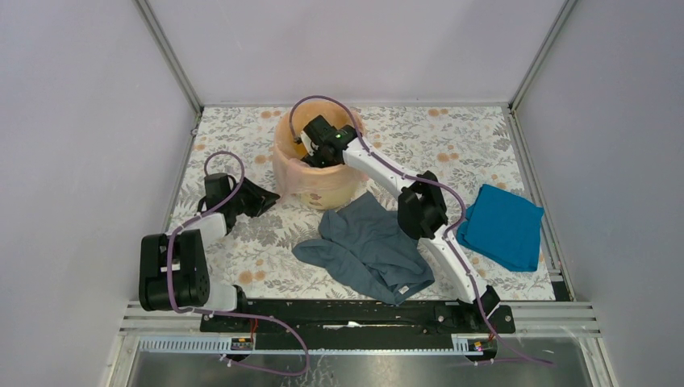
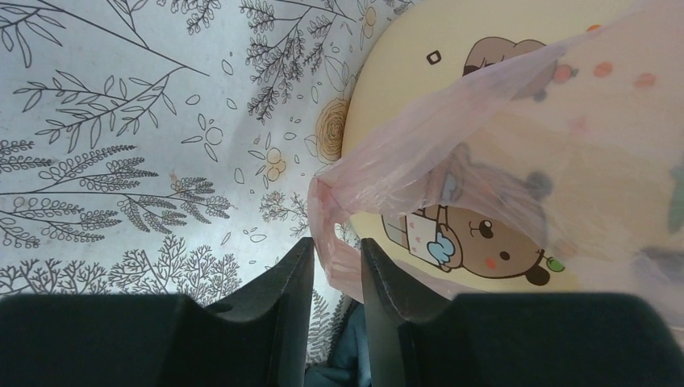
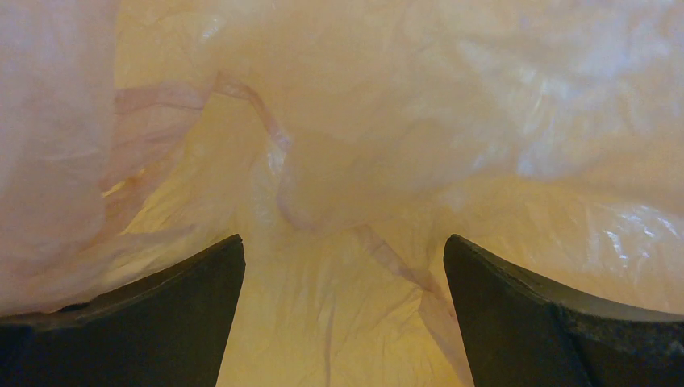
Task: Put the trash bags into the trash bin
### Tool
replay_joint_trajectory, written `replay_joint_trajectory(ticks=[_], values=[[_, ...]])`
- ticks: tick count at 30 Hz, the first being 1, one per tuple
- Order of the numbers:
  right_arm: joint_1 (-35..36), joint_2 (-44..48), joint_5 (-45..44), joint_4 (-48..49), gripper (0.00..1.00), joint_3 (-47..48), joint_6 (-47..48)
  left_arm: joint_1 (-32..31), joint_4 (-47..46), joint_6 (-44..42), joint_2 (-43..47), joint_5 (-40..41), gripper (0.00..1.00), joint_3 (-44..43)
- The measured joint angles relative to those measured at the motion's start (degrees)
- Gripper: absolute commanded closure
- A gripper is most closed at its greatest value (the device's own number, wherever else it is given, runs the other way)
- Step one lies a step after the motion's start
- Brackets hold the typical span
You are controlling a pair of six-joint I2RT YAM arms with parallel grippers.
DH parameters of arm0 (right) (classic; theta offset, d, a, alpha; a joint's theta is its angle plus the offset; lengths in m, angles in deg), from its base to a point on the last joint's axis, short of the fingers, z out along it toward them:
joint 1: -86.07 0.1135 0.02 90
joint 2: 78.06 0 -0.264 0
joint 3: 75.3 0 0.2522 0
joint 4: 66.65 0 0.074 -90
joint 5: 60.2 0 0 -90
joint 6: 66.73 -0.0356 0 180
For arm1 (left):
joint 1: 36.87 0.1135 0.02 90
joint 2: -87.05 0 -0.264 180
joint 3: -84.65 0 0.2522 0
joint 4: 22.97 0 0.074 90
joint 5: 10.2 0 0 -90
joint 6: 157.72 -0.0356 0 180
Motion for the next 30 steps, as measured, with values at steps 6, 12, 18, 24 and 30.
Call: replay_joint_trajectory(ticks=[6, 12, 18, 24, 30], values=[[0.0, -2.91, 0.63, 0.17, 0.0, 0.02, 0.63, -0.02, 0.87, -0.72, 1.36, 0.02, 0.66, -0.02], [0.0, -4.24, 1.64, 0.11, 0.0, 0.13, 1.68, -0.24, 1.77, -1.18, 1.9, 0.09, 0.65, -0.55], [0.0, -4.46, 2.62, 0.26, 0.0, 0.33, 3.67, -0.52, 3.06, -2.01, 3.78, 0.35, 0.64, -0.7], [0.0, -5.4, 3.76, 0.37, 0.01, 2.82, 3.43, -0.9, 3.65, -2.36, 3.98, 0.48, 0.65, -0.79], [0.0, -3.98, 3.91, 0.68, 0.0, 2.75, 1.33, -0.94, 3.93, -2.62, 3.8, 0.68, 0.65, -0.79]])
